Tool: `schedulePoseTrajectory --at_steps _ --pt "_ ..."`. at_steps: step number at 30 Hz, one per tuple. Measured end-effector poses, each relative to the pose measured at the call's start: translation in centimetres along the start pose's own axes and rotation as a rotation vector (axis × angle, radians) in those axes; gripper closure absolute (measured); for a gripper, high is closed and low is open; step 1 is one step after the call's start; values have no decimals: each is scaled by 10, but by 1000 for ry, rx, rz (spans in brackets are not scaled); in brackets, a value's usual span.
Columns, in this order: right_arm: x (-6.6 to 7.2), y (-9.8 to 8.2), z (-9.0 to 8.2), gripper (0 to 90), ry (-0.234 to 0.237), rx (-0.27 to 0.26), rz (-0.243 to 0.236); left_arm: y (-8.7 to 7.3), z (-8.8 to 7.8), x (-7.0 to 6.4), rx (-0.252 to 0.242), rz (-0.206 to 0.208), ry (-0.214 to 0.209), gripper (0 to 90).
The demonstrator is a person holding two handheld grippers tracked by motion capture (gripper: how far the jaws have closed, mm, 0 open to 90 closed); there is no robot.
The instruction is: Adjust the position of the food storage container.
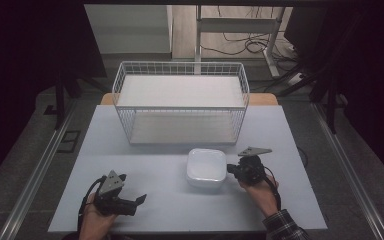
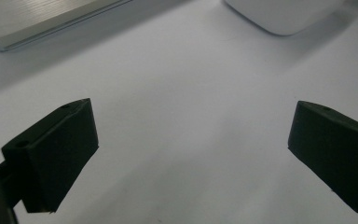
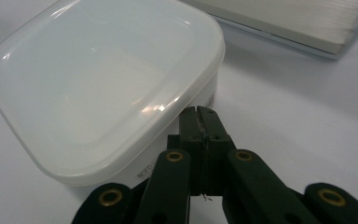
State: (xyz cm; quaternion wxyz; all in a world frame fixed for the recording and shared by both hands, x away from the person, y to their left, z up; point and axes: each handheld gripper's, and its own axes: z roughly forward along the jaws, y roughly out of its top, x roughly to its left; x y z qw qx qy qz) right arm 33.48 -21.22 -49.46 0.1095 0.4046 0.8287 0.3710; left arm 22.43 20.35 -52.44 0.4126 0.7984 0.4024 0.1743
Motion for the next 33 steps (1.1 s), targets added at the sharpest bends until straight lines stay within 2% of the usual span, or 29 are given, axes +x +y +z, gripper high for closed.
schedulePoseTrajectory --at_steps 12,16,18,24,28,33 --pt "24 22 32 891 54 3 -40 0 0 0 1 -2 -5 13" --pt "25 22 32 890 38 2 -62 0 0 1 5 -17 -10 15" --pt "24 19 24 884 27 -11 -72 0 -1 1 6 -21 -11 16" --pt "25 8 -2 696 0 -62 -126 1 -1 0 5 -34 -21 17" --pt "27 -1 -17 508 -17 -90 -169 1 -1 0 4 -34 -23 18" --pt "27 -17 -27 236 0 -100 -177 0 0 -1 -1 -5 4 17"
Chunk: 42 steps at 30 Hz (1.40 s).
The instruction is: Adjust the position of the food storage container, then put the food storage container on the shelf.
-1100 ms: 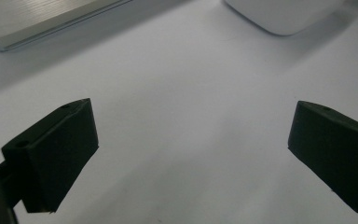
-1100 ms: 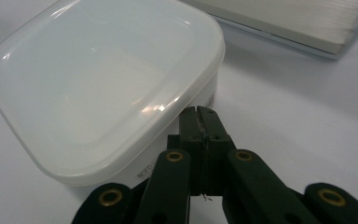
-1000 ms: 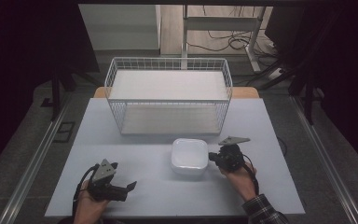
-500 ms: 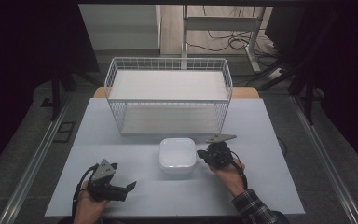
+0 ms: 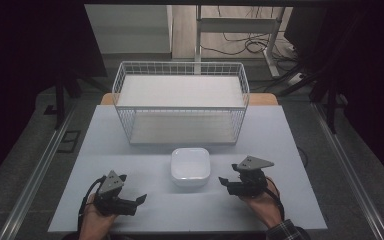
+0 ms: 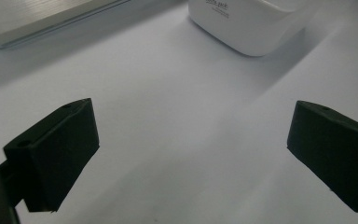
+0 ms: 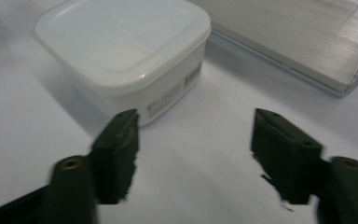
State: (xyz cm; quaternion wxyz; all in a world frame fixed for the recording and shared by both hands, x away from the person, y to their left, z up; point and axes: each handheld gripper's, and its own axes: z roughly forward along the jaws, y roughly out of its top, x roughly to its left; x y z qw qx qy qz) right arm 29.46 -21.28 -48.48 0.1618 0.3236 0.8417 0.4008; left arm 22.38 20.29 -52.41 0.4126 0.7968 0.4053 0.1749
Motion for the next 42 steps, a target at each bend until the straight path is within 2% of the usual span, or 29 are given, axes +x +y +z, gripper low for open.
schedulePoseTrajectory --at_steps 3,7,11,17,20,24,28,31,34,38,42 --pt "1 -10 -3 102 6 -2 -14 0 0 0 -4 6 6 15" --pt "2 -19 -4 36 -26 11 -25 0 0 0 -15 3 3 10" --pt "1 -22 0 22 -16 29 -36 0 0 0 -20 1 0 9" --pt "-1 -21 -1 19 -4 24 -40 0 2 1 -6 -23 -15 14" --pt "-1 -20 1 22 3 20 -22 1 1 0 -5 -32 -29 16" --pt "0 -17 2 21 -4 20 -20 4 4 0 -9 -65 -67 15" --pt "1 -12 3 0 -22 15 -15 11 3 2 -44 -88 -118 20" --pt "1 -7 2 0 -15 9 7 16 5 1 -51 -89 -128 42" --pt "1 -2 3 0 2 1 24 22 7 -1 -49 -81 -120 70" --pt "3 6 6 0 15 34 39 31 11 1 -65 -91 -139 94" --pt "3 12 10 18 38 45 45 44 17 1 -71 -74 -153 93"
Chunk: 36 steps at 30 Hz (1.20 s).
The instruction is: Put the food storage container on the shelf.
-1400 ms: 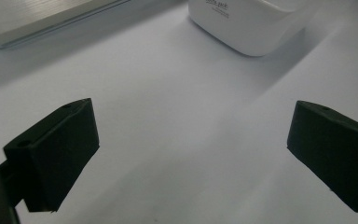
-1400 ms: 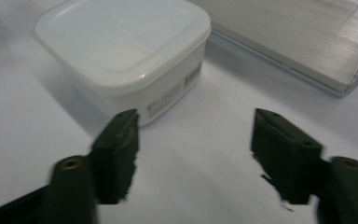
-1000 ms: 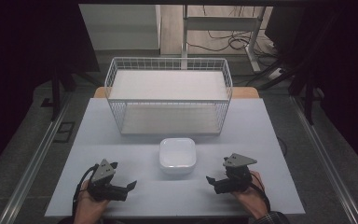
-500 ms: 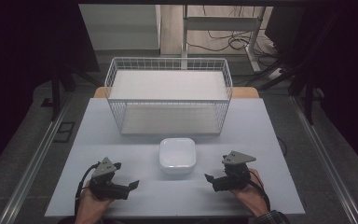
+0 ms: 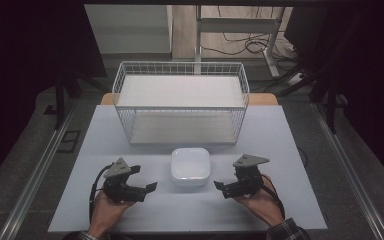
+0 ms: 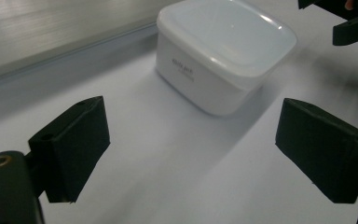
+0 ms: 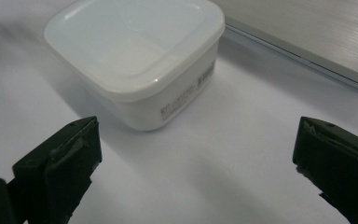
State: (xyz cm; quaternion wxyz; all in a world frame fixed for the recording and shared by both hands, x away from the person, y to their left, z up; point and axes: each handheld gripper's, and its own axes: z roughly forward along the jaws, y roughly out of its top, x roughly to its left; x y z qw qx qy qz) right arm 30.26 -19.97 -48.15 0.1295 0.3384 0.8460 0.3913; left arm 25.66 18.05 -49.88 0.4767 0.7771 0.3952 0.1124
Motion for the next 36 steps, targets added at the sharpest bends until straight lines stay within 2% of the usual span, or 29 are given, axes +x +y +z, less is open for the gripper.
schedulePoseTrajectory --at_steps 2,5,8,12,17,21,25,28,30,34,36 --pt "0 4 1 31 6 5 -2 6 5 -1 3 12 -4 94" --pt "0 10 4 63 2 -14 0 15 13 -1 10 30 -6 107" --pt "0 17 7 102 7 -38 -2 24 23 0 7 24 -23 118" --pt "0 27 16 139 14 -39 11 33 36 2 5 9 -40 143" --pt "3 35 27 188 30 -48 -11 43 53 2 6 16 -56 150" --pt "3 42 35 220 39 -59 -12 47 68 1 14 18 -53 150" --pt "2 43 42 229 53 -44 -2 46 79 1 27 26 -58 155" --pt "0 42 49 230 71 -26 9 44 87 0 56 35 -63 161" --pt "-2 41 52 234 85 -17 21 41 89 3 48 -3 -94 173" --pt "-9 40 55 261 159 10 92 38 88 6 57 -54 -128 185" --pt "-11 39 55 268 182 19 121 35 87 9 57 -102 -170 227"
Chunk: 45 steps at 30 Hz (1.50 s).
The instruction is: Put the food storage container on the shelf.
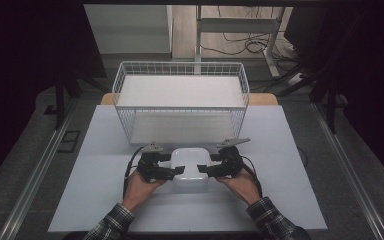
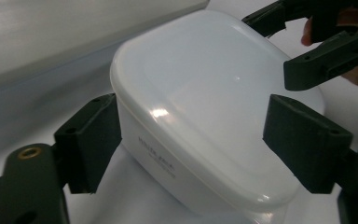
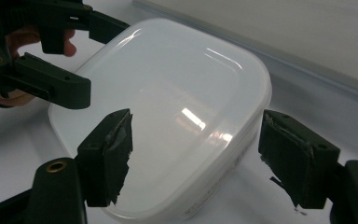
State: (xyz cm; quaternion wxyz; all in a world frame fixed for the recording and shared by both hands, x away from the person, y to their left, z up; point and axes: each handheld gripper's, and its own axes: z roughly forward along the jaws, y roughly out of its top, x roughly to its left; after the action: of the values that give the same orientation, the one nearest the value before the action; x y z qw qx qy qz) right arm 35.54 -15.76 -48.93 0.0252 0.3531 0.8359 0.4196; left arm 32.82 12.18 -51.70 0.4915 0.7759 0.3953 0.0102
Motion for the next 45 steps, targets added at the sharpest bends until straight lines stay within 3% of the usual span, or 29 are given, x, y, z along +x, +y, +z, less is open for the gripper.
schedulePoseTrajectory --at_steps 4,10,14,19,20,21,23,33,45 --pt "-1 -3 -5 353 35 20 56 -4 -8 -5 3 -29 2 307" --pt "3 -7 -20 566 23 14 105 -7 -23 -11 -5 -58 6 553" --pt "8 -9 -28 644 9 5 134 -8 -27 -13 -24 -79 1 645" --pt "13 -10 -36 759 -25 -33 150 -7 -31 -19 -61 -74 48 745" --pt "13 -10 -37 777 -34 -40 146 -7 -32 -21 -65 -49 70 792" --pt "15 -10 -37 778 -54 -46 113 -6 -31 -22 -62 -44 83 792" --pt "18 -10 -36 779 -79 -47 95 -6 -31 -22 -64 -44 94 793" --pt "19 2 -35 779 -103 -110 46 6 -36 -17 -96 -29 118 793" --pt "3 37 -15 776 -130 -161 18 33 -35 16 -135 -24 149 791"
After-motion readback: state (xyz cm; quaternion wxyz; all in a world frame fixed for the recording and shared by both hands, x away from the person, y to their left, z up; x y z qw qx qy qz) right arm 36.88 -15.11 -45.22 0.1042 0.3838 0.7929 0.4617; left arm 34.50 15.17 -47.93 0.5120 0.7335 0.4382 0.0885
